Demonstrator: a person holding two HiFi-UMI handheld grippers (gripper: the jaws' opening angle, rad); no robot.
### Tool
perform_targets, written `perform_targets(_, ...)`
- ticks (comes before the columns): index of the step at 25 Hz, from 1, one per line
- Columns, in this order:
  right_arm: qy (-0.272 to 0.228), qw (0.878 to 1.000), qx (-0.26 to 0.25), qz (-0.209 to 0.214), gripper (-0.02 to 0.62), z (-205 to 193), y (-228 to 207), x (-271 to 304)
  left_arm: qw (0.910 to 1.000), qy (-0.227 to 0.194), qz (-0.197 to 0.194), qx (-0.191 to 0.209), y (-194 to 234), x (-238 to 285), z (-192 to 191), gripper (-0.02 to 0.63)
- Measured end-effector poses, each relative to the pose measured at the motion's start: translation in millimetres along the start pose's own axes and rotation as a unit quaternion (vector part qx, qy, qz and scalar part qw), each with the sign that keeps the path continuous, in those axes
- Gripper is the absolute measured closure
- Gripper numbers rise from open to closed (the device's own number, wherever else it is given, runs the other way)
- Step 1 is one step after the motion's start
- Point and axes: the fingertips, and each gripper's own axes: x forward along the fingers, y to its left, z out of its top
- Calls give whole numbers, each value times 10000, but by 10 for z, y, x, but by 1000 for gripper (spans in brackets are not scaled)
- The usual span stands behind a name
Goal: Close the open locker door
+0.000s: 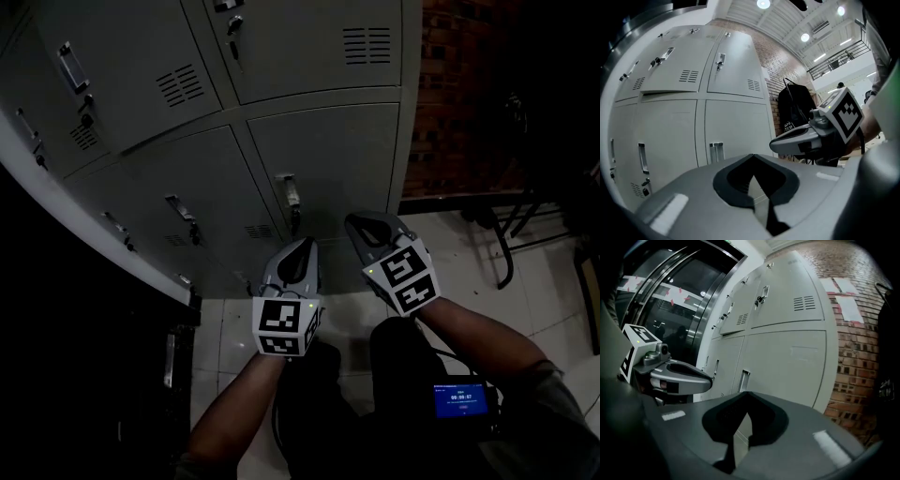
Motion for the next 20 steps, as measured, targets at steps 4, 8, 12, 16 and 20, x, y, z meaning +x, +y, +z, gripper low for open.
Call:
perform_targets(4, -86, 9999, 80, -68, 586, -34, -30, -472, 9991, -71, -214, 346, -392, -97, 95, 604)
perform_targets(8, -63, 9999, 60, -102, 586, -142, 23, -957, 9969, -90, -478, 623, -783, -241, 163, 604)
perform_targets(12, 46, 9999, 65, -145, 586, -280, 90, -1419, 9960, -79, -633, 628, -1114, -451, 224, 604)
perform_targets(16, 185, 9995, 127, -239, 586, -409, 121, -1772, 9964, -31, -703, 481, -1345, -650, 231, 604)
perform_targets(20, 156, 9992, 131, -332, 586, -413, 105, -1925, 9959, 18, -765, 492, -1473, -722, 217, 604)
